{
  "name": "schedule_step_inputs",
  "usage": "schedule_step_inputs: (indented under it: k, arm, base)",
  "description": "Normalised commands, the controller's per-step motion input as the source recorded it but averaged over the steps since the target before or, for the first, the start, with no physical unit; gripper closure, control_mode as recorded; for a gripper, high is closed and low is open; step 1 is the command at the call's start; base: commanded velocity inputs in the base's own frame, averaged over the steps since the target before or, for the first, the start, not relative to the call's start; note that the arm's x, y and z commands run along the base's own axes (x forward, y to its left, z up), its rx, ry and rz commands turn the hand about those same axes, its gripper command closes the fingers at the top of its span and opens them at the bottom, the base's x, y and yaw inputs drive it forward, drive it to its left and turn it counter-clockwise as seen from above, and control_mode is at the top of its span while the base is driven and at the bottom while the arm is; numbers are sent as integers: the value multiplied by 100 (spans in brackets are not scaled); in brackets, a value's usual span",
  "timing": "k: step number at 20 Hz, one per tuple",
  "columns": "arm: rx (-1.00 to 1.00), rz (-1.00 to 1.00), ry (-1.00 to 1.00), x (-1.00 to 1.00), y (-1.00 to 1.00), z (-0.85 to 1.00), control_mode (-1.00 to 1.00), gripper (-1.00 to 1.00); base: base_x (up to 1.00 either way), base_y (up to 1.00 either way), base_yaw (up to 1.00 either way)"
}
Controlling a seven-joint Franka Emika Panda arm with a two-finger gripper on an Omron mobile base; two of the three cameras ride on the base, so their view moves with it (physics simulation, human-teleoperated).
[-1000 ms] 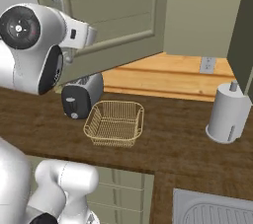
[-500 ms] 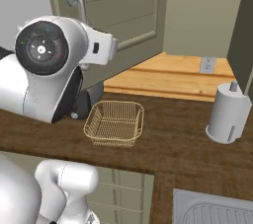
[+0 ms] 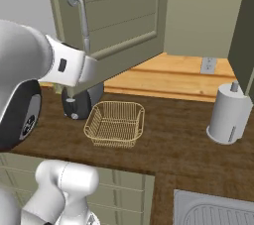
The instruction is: Open the cabinet, pick up the bread from the cabinet and place it in the basket. Then move the basket to the dining counter.
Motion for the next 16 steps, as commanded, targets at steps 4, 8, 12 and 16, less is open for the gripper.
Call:
schedule_step_inputs:
  k: [4,8,12,16]
  arm:
    - [11,-28,15,-5,100,-66,-100,-100]
    - [20,-39,17,39,94,-41,-100,-100]
    - [26,-24,1,100,16,-19,-100,-100]
    - [30,-41,-4,100,21,-4,-100,-100]
  base:
    - [0,0,0]
    - [0,0,0]
    - [0,0,0]
    - [0,0,0]
